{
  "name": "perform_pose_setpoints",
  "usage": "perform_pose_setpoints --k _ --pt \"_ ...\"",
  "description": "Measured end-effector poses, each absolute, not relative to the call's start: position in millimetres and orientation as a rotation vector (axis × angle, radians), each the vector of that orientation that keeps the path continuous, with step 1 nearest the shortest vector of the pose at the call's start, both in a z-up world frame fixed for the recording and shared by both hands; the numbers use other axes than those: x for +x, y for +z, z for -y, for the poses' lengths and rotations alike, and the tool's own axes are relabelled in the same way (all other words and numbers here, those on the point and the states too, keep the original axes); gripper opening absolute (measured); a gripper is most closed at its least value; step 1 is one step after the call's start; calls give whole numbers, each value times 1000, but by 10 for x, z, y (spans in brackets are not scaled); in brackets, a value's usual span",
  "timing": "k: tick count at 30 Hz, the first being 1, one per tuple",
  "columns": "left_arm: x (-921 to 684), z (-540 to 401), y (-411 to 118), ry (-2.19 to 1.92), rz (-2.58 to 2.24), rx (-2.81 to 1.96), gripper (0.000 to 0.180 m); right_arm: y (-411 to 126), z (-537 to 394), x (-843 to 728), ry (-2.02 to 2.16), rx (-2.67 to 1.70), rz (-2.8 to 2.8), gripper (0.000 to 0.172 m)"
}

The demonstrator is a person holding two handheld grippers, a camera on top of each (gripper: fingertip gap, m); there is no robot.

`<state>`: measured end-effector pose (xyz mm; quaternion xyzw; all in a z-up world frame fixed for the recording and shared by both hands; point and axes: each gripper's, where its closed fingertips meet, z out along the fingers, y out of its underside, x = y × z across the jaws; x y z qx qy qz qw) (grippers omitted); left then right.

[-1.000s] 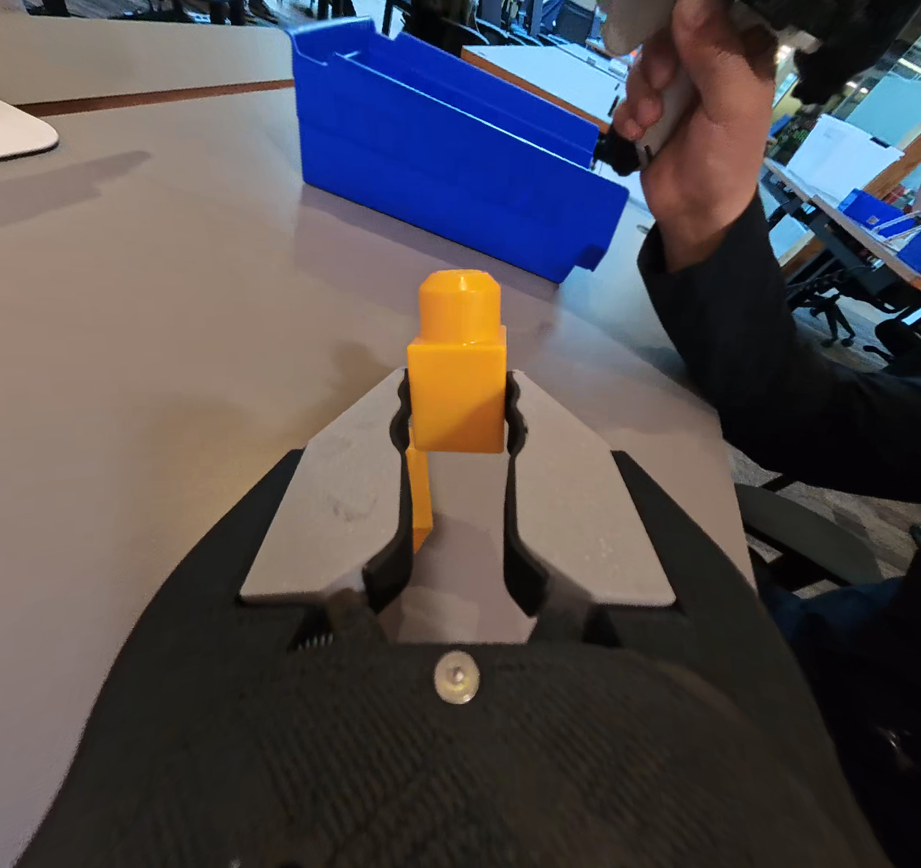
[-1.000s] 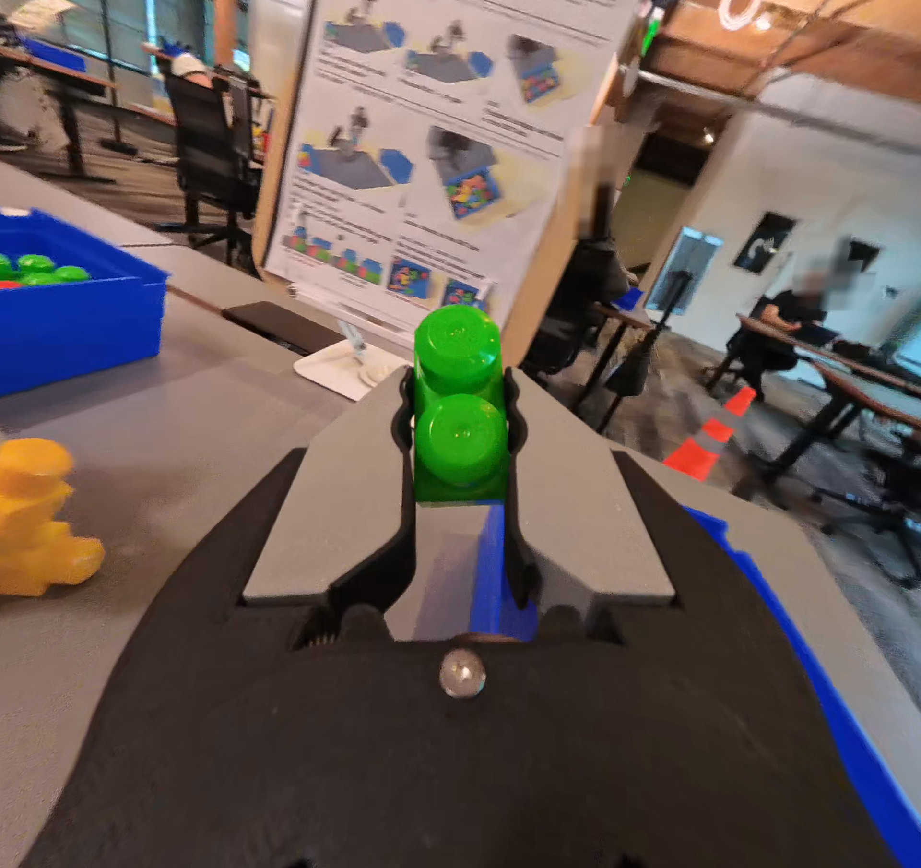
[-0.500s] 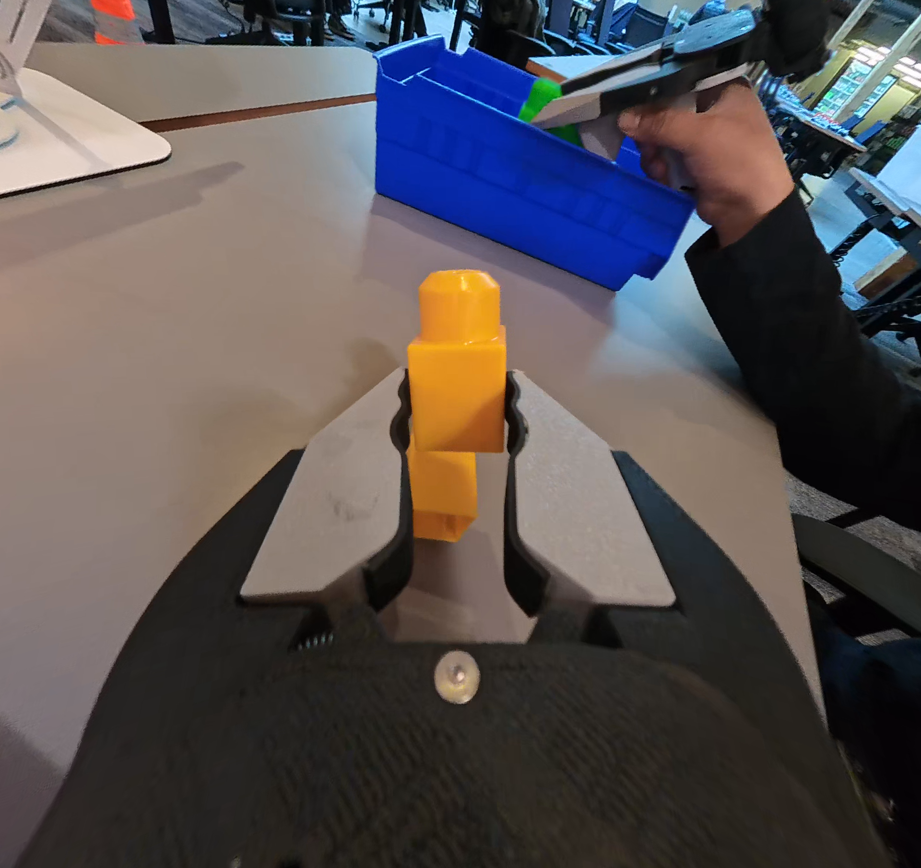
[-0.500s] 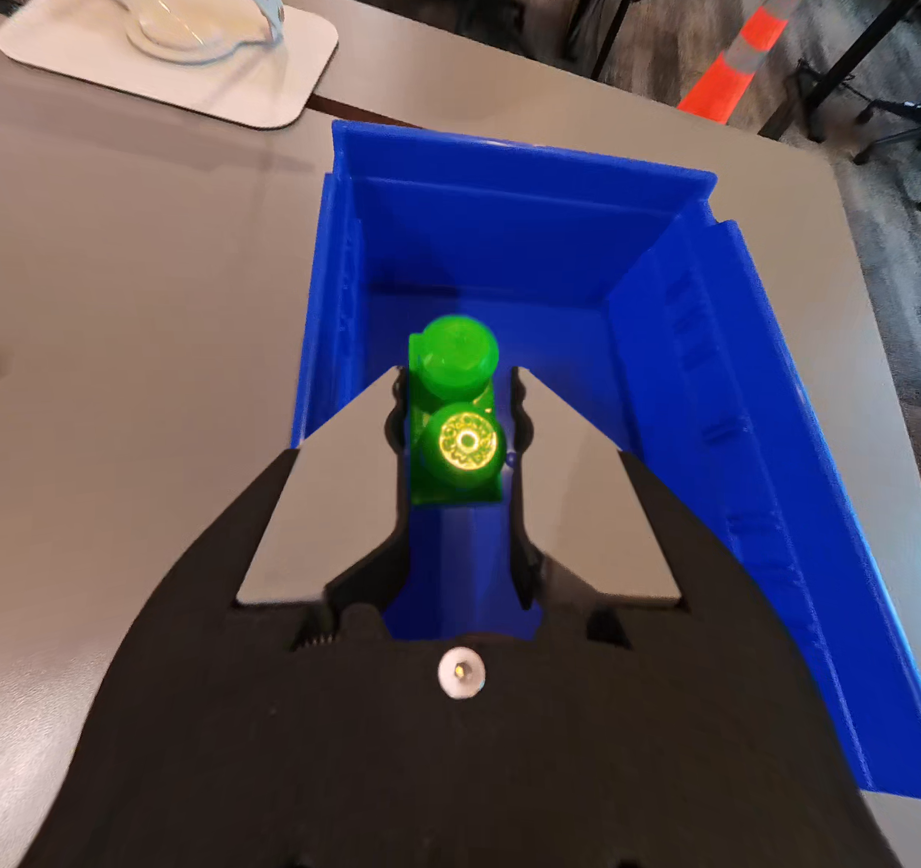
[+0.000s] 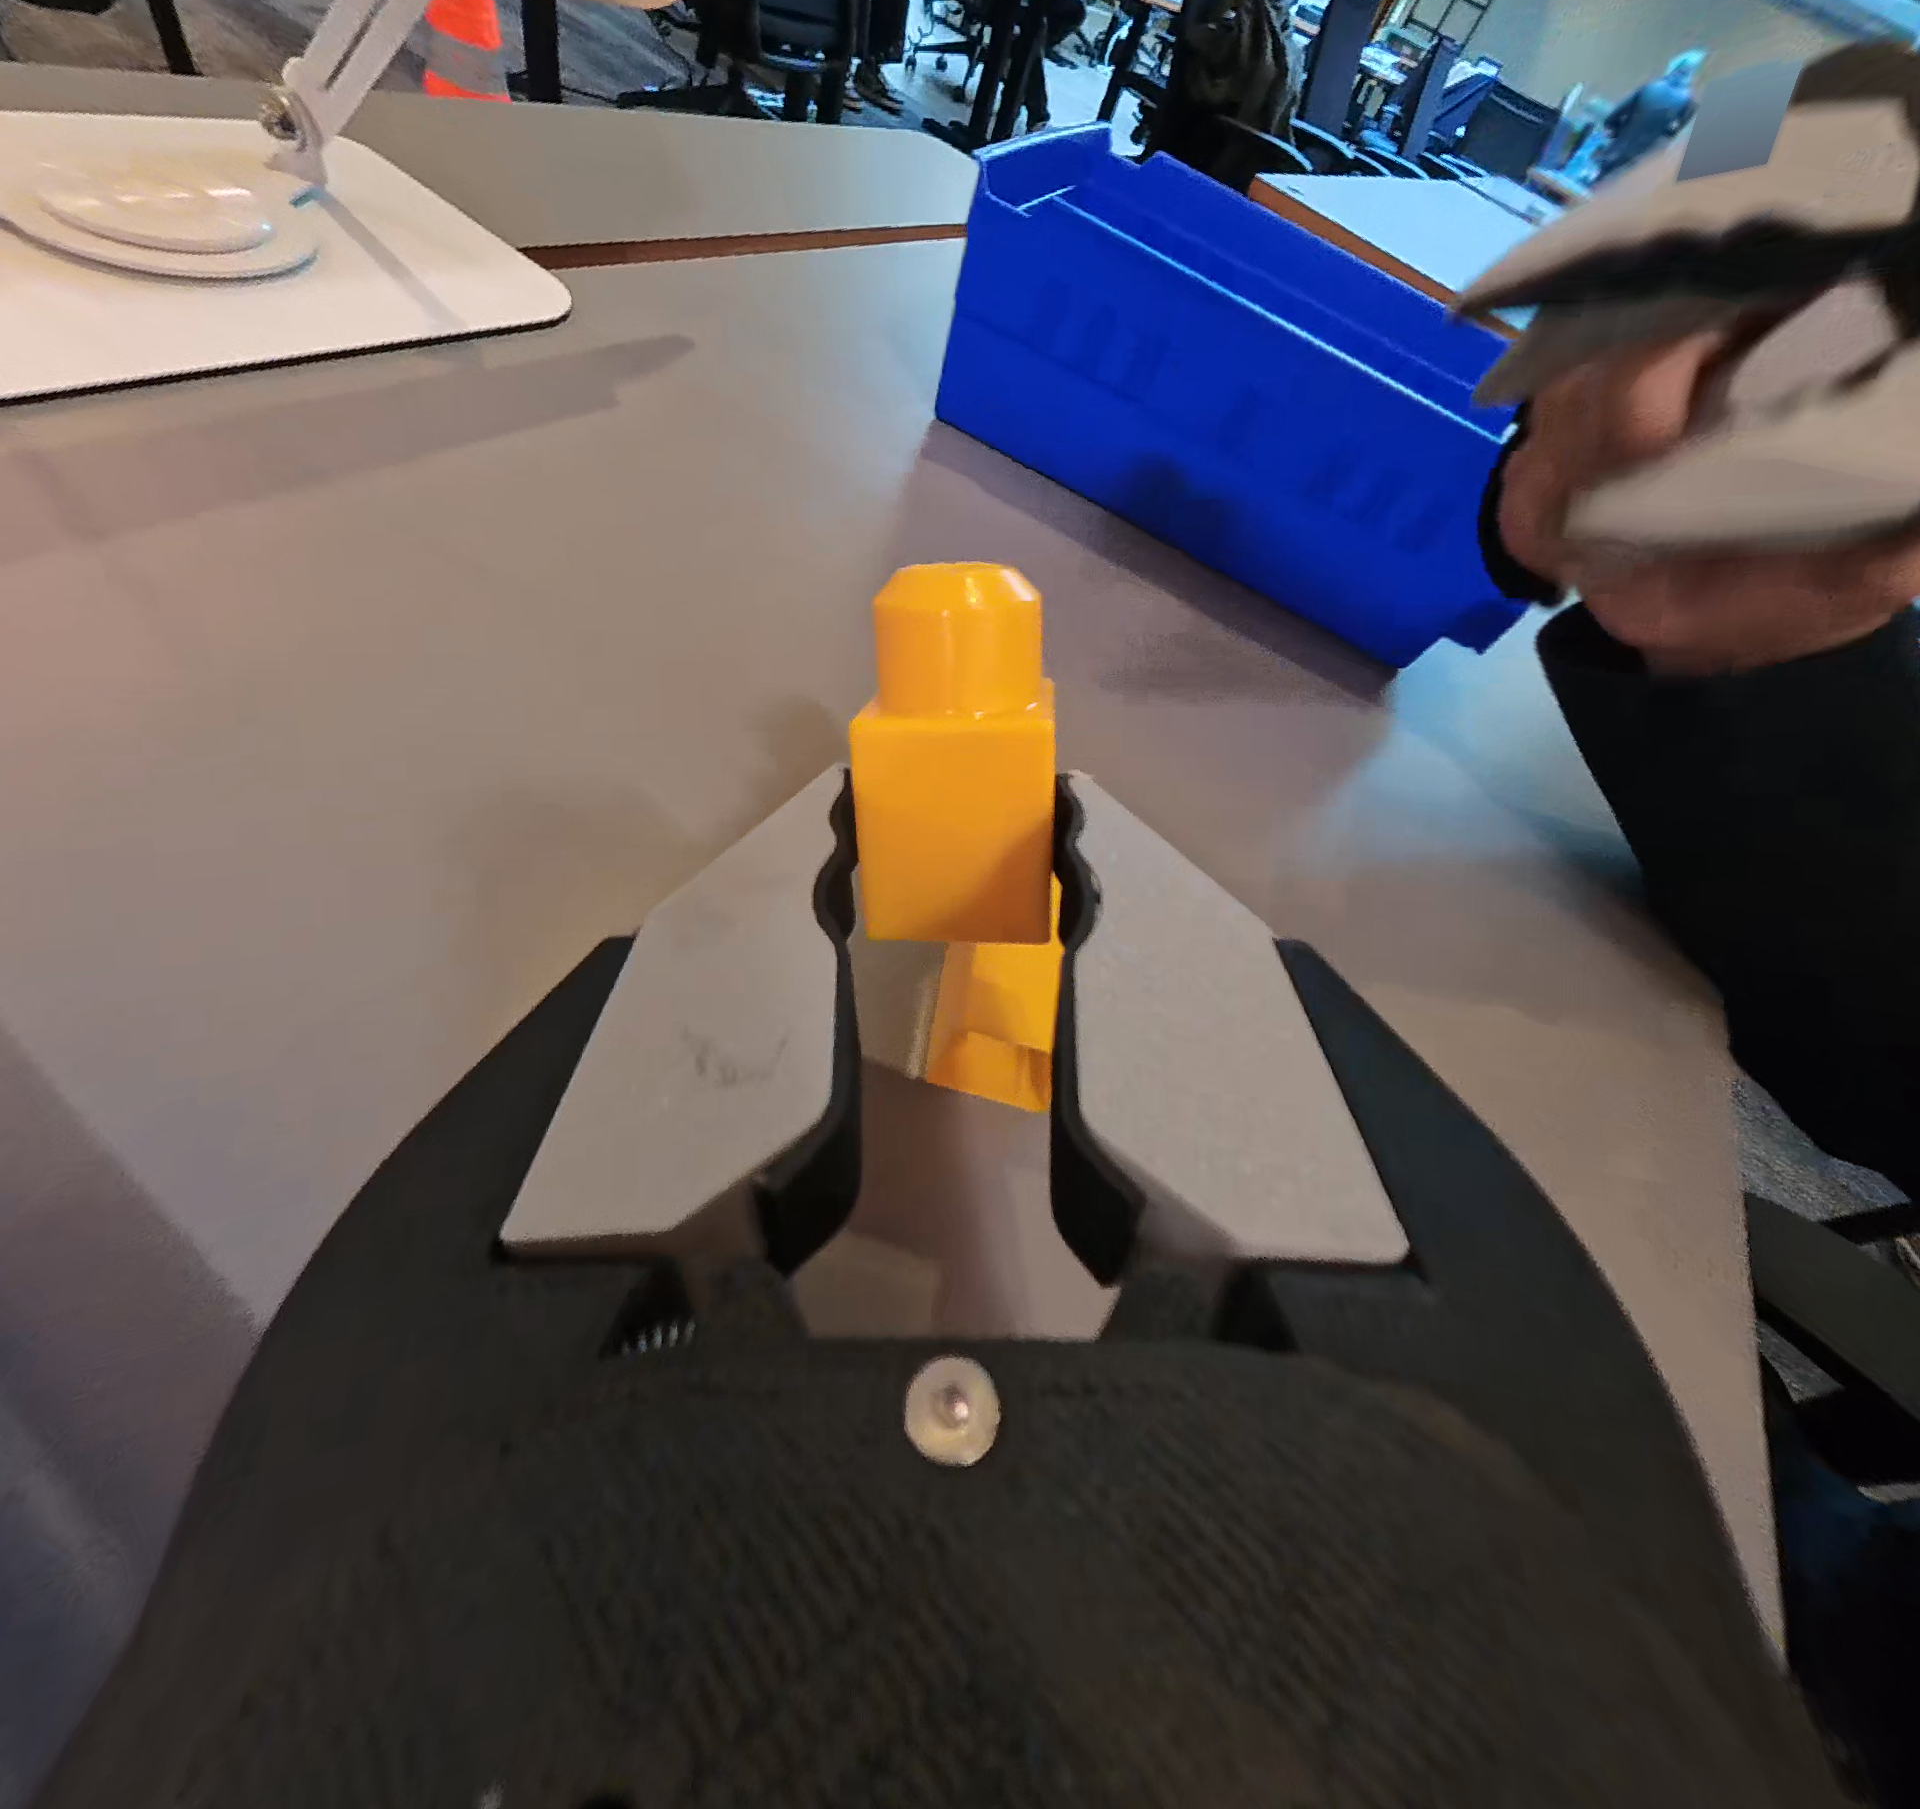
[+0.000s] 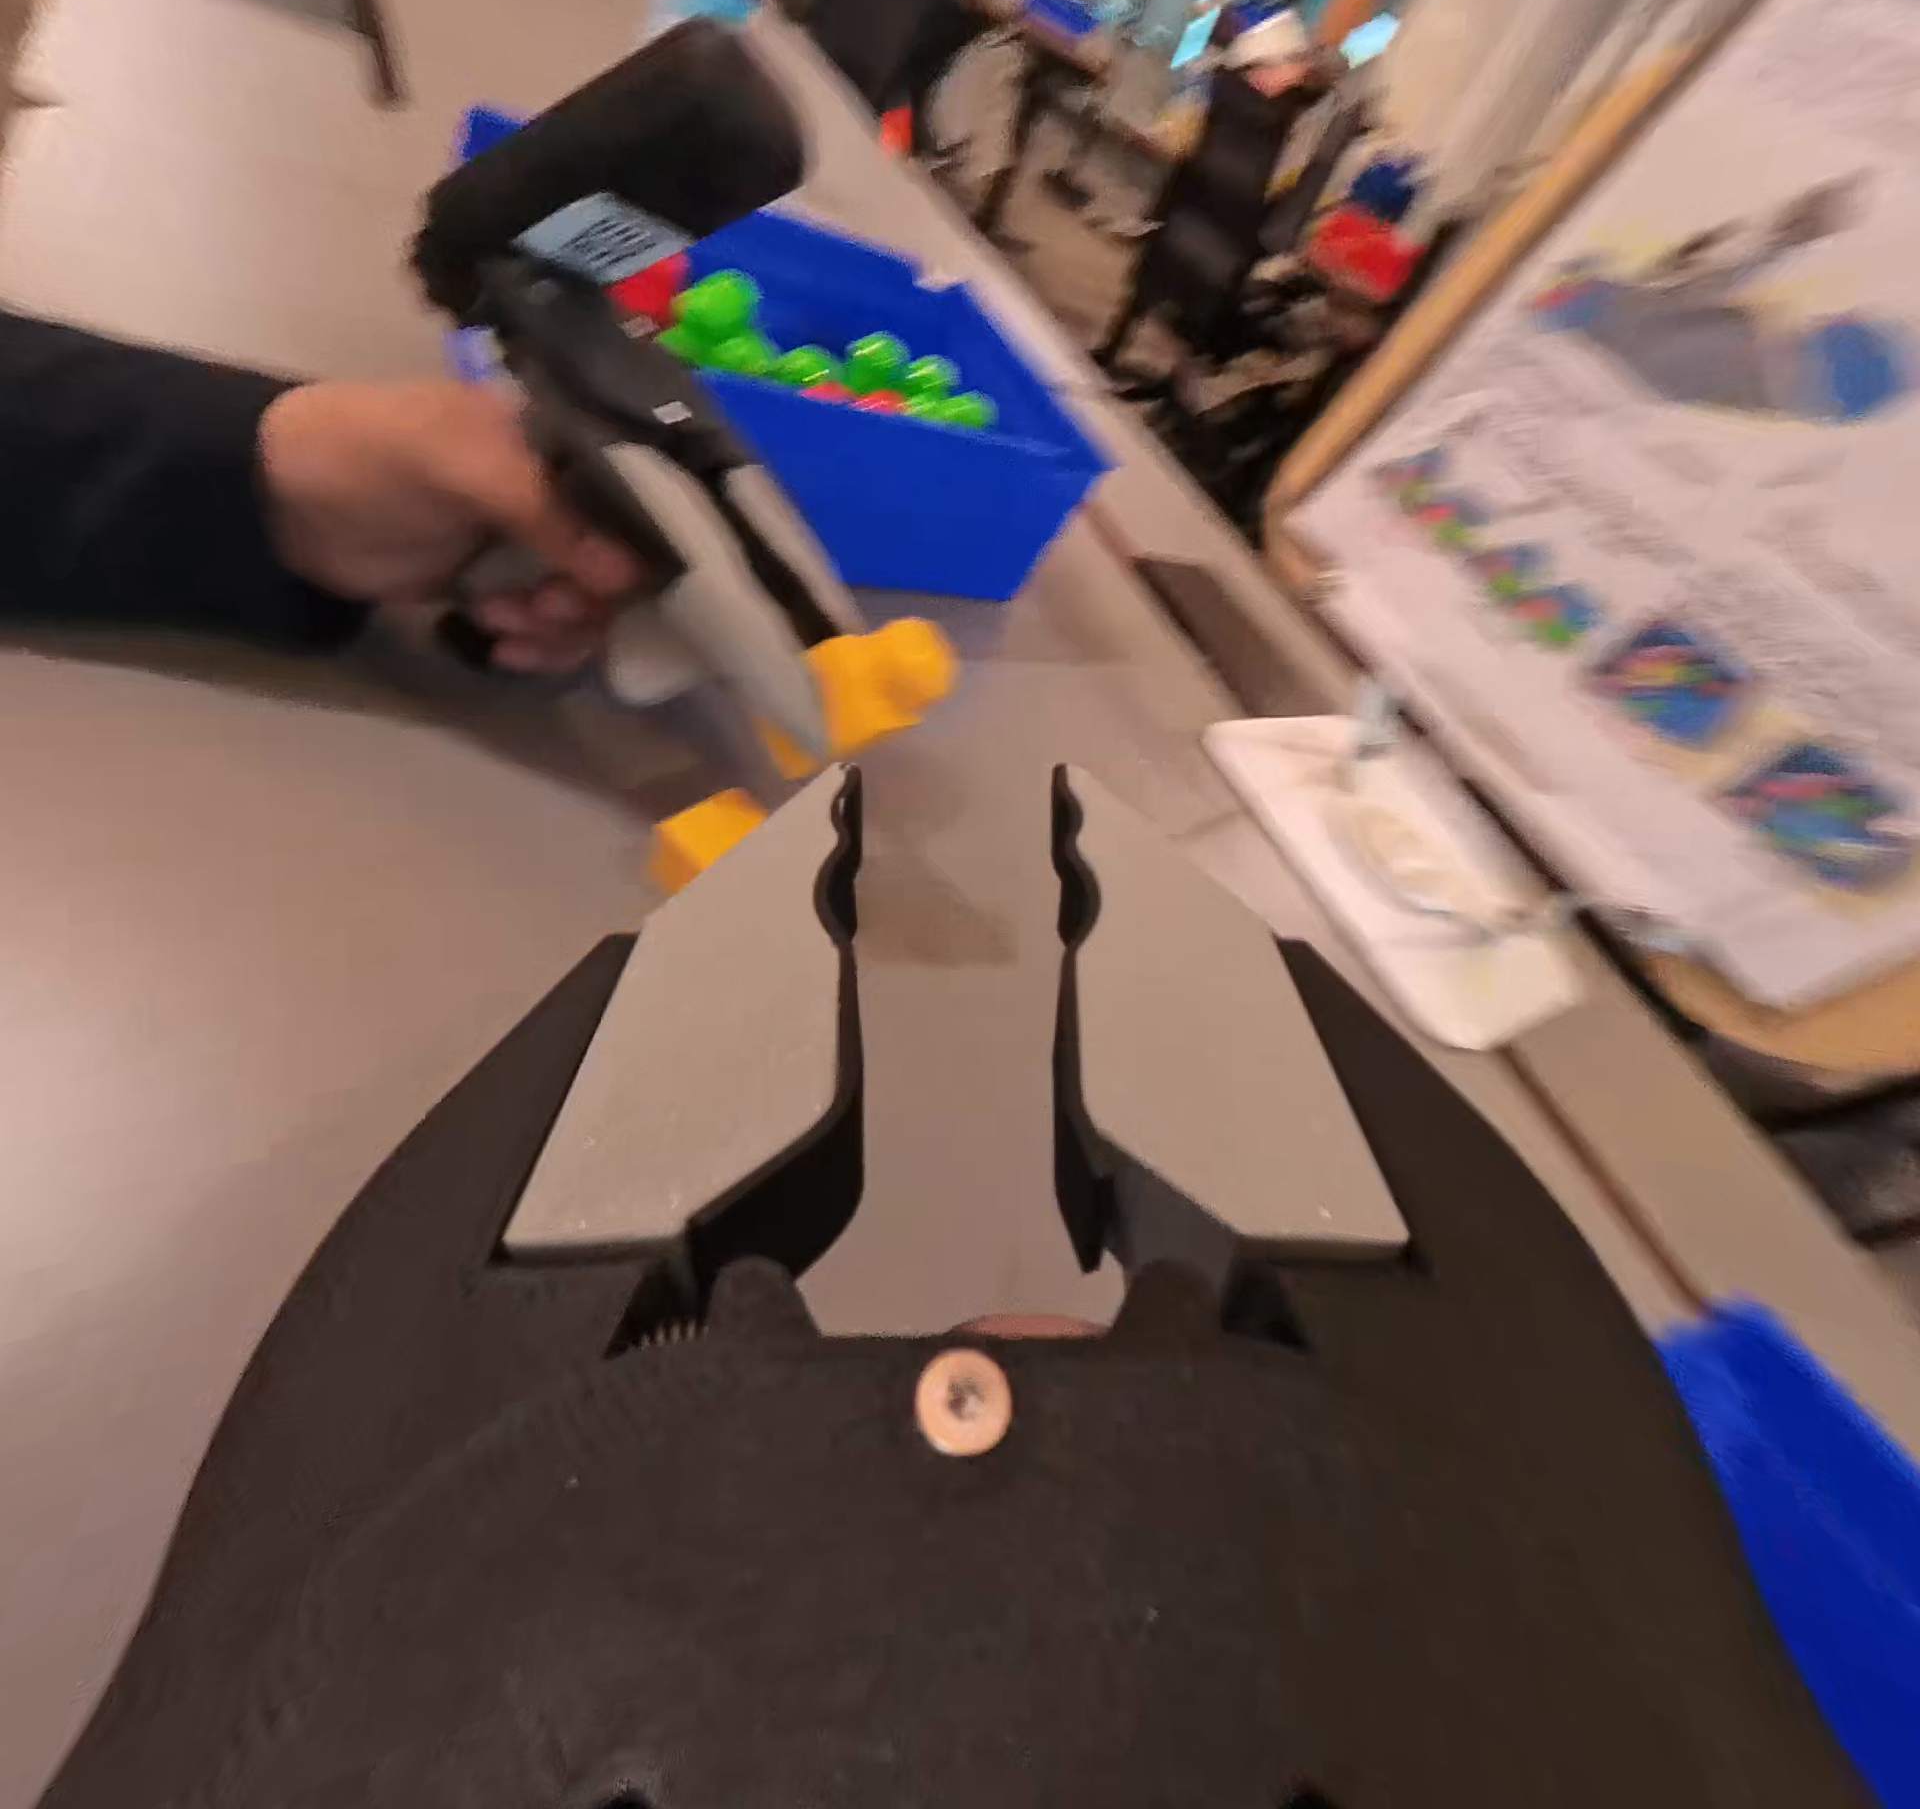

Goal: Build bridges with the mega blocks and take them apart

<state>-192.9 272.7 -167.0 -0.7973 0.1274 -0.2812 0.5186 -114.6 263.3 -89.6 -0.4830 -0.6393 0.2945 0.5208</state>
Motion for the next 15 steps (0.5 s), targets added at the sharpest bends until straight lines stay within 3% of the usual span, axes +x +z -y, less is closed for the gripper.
perform_pose_setpoints --k 2,8,15 --pt "-1945 -2730 -1670 -679 -294 -1916 35 -1251 -2408 -1339 788 -1232 1705 48" --pt "-2020 -2736 -1607 -657 -260 -1893 35 -2033 -2348 -1691 558 -1278 1961 49" --pt "-2033 -2733 -1597 -664 -254 -1891 35 -2272 -2461 -1817 502 -1346 1972 33"
